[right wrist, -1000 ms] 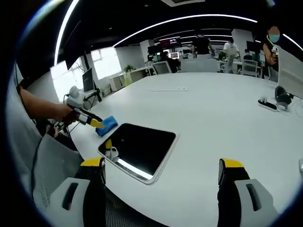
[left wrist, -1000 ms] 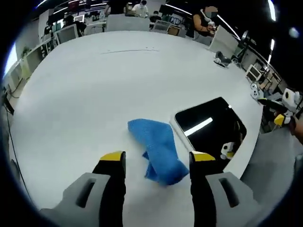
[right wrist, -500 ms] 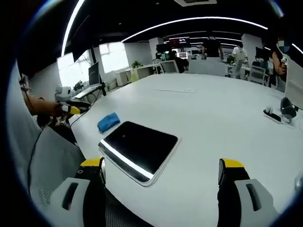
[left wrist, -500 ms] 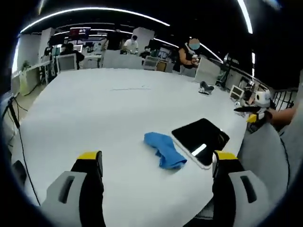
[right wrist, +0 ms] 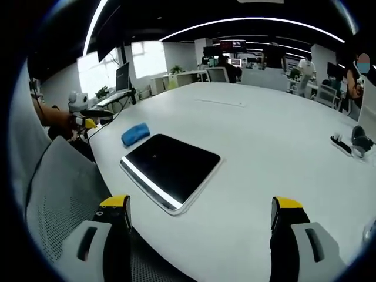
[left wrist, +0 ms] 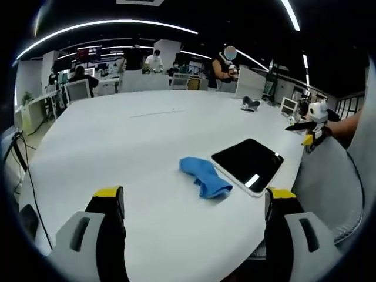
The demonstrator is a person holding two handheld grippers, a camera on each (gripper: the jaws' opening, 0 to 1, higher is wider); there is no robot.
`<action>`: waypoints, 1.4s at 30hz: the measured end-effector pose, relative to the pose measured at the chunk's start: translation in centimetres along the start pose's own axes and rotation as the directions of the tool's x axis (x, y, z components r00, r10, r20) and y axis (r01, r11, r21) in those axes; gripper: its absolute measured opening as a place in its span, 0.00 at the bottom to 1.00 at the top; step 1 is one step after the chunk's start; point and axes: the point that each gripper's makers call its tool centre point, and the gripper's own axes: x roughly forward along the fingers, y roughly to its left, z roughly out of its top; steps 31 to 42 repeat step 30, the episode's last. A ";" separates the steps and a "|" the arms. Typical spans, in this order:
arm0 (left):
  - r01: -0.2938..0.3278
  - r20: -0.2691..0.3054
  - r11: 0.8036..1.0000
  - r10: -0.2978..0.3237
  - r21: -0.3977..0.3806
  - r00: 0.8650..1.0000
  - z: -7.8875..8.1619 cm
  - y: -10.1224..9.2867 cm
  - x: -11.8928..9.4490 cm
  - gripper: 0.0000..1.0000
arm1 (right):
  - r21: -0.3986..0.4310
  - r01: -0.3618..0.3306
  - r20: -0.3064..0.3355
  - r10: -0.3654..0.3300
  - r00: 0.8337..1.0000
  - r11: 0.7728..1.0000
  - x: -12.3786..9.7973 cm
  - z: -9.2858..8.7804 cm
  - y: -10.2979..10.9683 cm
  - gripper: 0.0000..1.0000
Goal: Wipe the mirror surface with the cleaning cloth until all visible marks leave the cleaned area.
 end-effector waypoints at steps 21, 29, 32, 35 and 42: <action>0.016 0.011 0.999 -0.016 -0.034 1.000 0.8 -0.7 0.6 0.99 | 0.049 0.024 0.020 -0.025 0.999 0.999 -0.5 -0.2 -0.9 0.98; 0.042 0.016 0.998 -0.041 -0.038 0.999 1.5 -1.0 1.3 0.99 | 0.076 0.053 0.032 -0.055 0.998 0.996 -0.7 -0.3 -2.1 0.98; 0.044 0.019 0.998 -0.043 -0.034 0.999 1.6 -1.1 1.3 0.99 | 0.079 0.054 0.034 -0.057 0.998 0.995 -0.7 -0.3 -2.2 0.98; 0.044 0.019 0.998 -0.043 -0.034 0.999 1.6 -1.1 1.3 0.99 | 0.079 0.054 0.034 -0.057 0.998 0.995 -0.7 -0.3 -2.2 0.98; 0.044 0.019 0.998 -0.043 -0.034 0.999 1.6 -1.1 1.3 0.99 | 0.079 0.054 0.034 -0.057 0.998 0.995 -0.7 -0.3 -2.2 0.98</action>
